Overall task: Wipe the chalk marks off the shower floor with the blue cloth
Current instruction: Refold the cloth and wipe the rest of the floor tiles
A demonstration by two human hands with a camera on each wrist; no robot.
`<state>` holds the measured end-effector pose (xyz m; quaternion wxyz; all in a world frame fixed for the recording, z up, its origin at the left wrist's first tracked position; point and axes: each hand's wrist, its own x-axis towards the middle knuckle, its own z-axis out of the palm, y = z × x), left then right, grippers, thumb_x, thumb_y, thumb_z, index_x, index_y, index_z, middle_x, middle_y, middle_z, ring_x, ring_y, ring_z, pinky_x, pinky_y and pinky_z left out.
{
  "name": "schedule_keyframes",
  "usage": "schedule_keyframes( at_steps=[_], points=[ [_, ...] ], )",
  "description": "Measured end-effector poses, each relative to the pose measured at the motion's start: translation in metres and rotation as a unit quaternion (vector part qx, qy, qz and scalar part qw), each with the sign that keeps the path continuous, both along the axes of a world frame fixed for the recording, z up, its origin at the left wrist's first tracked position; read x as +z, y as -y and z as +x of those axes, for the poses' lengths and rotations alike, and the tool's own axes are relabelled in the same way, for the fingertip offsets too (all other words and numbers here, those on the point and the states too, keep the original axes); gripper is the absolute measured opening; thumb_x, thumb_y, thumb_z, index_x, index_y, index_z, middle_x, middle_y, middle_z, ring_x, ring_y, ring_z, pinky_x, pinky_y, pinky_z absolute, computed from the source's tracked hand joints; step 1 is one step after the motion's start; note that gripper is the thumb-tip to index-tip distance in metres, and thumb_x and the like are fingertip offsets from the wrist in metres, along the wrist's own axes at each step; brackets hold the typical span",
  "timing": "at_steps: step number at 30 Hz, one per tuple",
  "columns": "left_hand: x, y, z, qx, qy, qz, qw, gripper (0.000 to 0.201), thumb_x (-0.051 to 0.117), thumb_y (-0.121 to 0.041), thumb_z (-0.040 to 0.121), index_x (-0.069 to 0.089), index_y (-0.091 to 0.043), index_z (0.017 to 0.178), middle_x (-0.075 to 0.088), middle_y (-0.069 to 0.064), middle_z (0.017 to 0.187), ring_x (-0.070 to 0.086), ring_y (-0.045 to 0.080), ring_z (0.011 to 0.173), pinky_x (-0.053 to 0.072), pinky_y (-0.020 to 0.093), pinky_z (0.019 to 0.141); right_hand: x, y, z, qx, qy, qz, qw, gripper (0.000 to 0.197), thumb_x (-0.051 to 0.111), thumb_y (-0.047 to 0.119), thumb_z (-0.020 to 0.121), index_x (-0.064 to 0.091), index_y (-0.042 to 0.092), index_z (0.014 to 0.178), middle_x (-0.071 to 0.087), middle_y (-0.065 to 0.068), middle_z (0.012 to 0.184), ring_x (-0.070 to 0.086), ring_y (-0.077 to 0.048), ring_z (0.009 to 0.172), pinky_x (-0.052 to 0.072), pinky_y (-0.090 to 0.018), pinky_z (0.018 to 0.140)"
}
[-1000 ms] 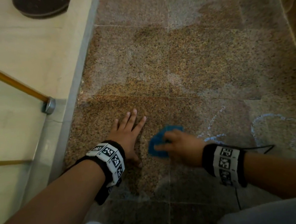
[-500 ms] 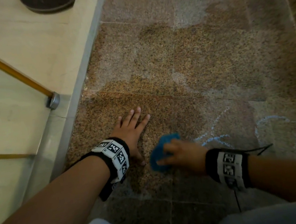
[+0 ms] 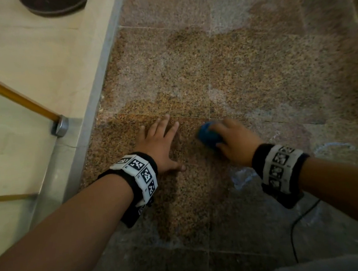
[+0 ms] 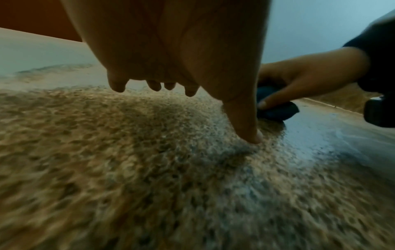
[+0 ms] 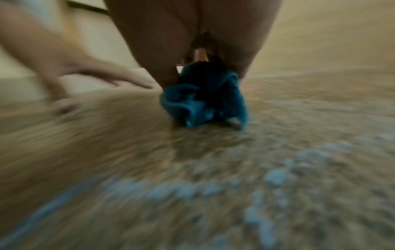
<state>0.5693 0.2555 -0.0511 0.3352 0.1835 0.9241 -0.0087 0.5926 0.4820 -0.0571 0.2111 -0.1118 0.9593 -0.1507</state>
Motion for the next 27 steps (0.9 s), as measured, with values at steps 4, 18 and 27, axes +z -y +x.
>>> schedule_keyframes(
  at_steps=[4, 18, 27],
  points=[
    [-0.008, -0.015, -0.008, 0.003, 0.036, 0.006, 0.999, 0.129, 0.066, -0.076, 0.066, -0.024, -0.032, 0.149, -0.039, -0.001, 0.152, -0.027, 0.023, 0.144, -0.008, 0.054, 0.117, 0.005, -0.019, -0.016, -0.05, 0.004, 0.004, 0.999, 0.046, 0.049, 0.035, 0.095, 0.037, 0.024, 0.139, 0.041, -0.009, 0.132, 0.041, -0.029, 0.12, 0.034, -0.034, 0.099],
    [-0.019, -0.019, -0.002, 0.014, 0.05, -0.019, 0.998, 0.139, 0.067, -0.079, 0.059, -0.034, -0.034, 0.143, -0.043, -0.002, 0.149, -0.032, 0.023, 0.142, -0.011, 0.058, 0.113, -0.01, -0.021, -0.046, 0.051, -0.021, -0.016, 0.998, 0.042, 0.053, 0.027, 0.093, 0.047, 0.033, 0.135, 0.039, -0.002, 0.136, 0.035, -0.028, 0.125, 0.032, -0.041, 0.106],
    [-0.018, -0.02, -0.002, 0.02, 0.058, -0.014, 0.998, 0.138, 0.07, -0.076, 0.061, -0.035, -0.034, 0.142, -0.044, -0.002, 0.149, -0.033, 0.023, 0.141, -0.012, 0.058, 0.113, -0.011, 0.007, -0.021, 0.083, -0.036, 0.003, 0.996, 0.048, 0.049, 0.032, 0.095, 0.04, 0.027, 0.142, 0.026, -0.005, 0.15, 0.025, -0.033, 0.132, 0.023, -0.042, 0.112]
  ],
)
